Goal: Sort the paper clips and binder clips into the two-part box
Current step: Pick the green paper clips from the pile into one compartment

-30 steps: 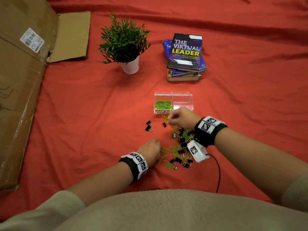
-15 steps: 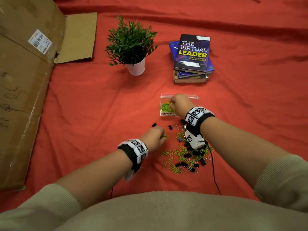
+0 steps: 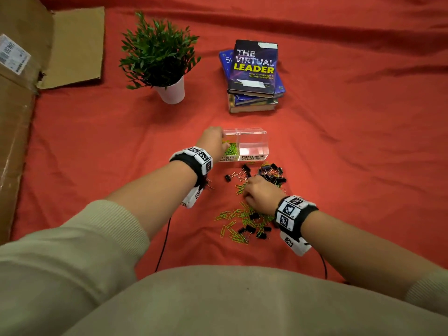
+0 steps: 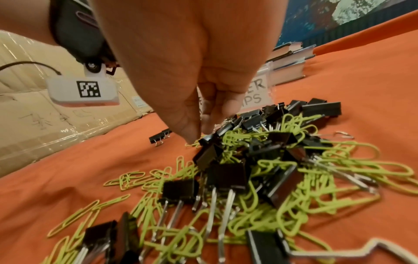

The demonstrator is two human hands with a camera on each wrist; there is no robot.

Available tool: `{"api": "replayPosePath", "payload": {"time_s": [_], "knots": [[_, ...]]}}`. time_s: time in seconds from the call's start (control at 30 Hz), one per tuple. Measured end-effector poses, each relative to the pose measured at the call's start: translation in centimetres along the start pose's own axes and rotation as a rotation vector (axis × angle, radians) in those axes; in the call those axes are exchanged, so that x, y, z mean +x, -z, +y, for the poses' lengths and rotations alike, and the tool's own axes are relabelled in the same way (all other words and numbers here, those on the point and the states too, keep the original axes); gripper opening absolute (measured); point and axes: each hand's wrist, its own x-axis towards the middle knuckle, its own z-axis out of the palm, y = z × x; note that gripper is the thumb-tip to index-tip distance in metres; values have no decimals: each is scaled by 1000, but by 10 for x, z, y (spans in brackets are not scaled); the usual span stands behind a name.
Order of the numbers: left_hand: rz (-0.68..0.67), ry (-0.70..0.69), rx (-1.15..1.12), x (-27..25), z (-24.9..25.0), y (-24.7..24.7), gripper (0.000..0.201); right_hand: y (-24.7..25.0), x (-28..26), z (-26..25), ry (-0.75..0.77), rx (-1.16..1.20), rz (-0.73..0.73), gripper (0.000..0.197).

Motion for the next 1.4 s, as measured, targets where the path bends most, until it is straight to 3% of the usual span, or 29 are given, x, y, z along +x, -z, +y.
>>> {"api": "replayPosePath", "payload": {"time_s": [0.1,0.17,0.27,0.33,0.4,0.5,0.7,0.97,1.13,1.27,1.4], "knots": [[26,-82,26,-18,-4,-7,37,0,-7,-3,31,13,27,23],[30,-131,22,-40,-8,-15,32,-3,-14,-9,55,-23,-22,24],[-148,-164,91,-80,-16,-37,24,-11,-20,-17,84,-135,-64,34],[-291,-158,186,-106,-22,-56,30,-18,-21,-21,96,-211,-70,44],[-345,-130,232,-125,-26,-73,39,-23,-21,-23,104,-251,-60,49],[-307,-100,206,-139,-26,-87,45,-28,-20,-25,103,-202,-63,45],[-275,-164,241,-143,-24,-91,27,-27,-20,-30,80,-70,-112,24],[-290,-163,281,-143,-26,-91,18,-30,-15,-28,66,-62,-108,23],[-328,-125,214,-138,-31,-93,21,-13,-9,-25,-57,233,-82,15],[-355,-110,133,-139,-37,-94,17,32,11,-22,-123,508,37,9],[-378,-114,100,-139,-39,-93,14,82,47,-23,-125,632,138,7]]}}
